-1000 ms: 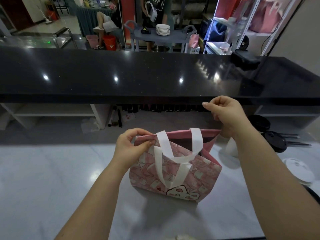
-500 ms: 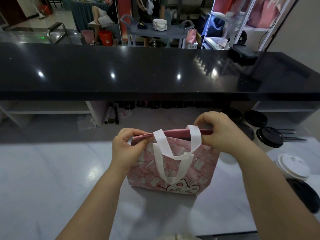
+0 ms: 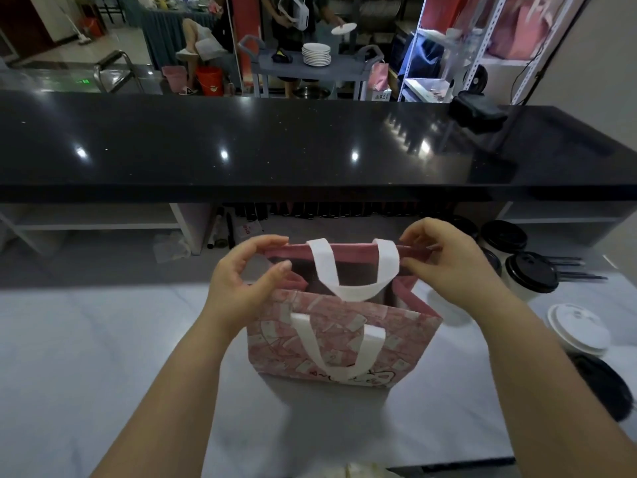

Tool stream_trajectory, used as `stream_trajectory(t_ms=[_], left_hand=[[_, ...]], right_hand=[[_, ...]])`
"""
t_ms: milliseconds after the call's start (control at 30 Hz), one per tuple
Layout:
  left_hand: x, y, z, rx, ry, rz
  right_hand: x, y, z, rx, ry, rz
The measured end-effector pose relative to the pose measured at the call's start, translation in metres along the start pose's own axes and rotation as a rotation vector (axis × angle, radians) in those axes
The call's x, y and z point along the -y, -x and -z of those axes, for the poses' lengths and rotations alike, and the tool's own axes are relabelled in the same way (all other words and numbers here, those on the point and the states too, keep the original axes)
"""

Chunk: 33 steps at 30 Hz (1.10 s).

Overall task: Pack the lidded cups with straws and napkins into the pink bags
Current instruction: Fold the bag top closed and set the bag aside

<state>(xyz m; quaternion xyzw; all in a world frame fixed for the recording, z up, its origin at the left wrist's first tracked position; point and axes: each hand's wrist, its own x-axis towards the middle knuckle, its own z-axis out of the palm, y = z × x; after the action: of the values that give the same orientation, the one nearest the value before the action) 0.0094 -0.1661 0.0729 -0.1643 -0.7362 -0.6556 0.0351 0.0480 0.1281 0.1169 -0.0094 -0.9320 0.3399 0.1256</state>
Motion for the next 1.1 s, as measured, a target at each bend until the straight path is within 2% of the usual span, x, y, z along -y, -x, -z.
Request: stream_trajectory(t_ms=[33, 100, 200, 267, 433, 567, 700, 900, 1100], left_hand=[[-0.004, -0.003, 0.002, -0.009, -0.05, -0.033], [-0.009, -0.014, 0.01, 0.012, -0.308, -0.145], [-0.024, -0.03, 0.014, 0.124, -0.64, -0.226], [-0.034, -0.038, 0.008, 0.183, -0.755, -0.221], [-0.049, -0.058, -0.017, 0.351, -0.963, -0.06], [-0.045, -0.063, -0.021, 0.403, -0.906, 0.03], [-0.039, -0.061, -0.012, 0.381, -0.702, 0.077], [-0.037, -0.051, -0.005, 0.331, -0.56, 0.03], [-0.038, -0.047, -0.008, 0.264, -0.692, -0.118]], right_hand=[[0.0, 0.002, -0.001, -0.036, -0.022, 0.023], [0.0, 0.003, -0.001, -0.081, -0.011, 0.068], [0.005, -0.001, -0.002, -0.039, 0.131, 0.038], [0.012, -0.007, -0.005, 0.012, 0.163, -0.041], [0.026, -0.026, -0.013, 0.144, 0.31, -0.124], [0.03, -0.029, -0.021, 0.15, 0.522, -0.065], [0.025, -0.023, -0.021, 0.083, 0.683, 0.052], [0.014, -0.014, -0.011, 0.035, 0.576, 0.178], [0.007, -0.01, -0.007, -0.081, 0.452, 0.307]])
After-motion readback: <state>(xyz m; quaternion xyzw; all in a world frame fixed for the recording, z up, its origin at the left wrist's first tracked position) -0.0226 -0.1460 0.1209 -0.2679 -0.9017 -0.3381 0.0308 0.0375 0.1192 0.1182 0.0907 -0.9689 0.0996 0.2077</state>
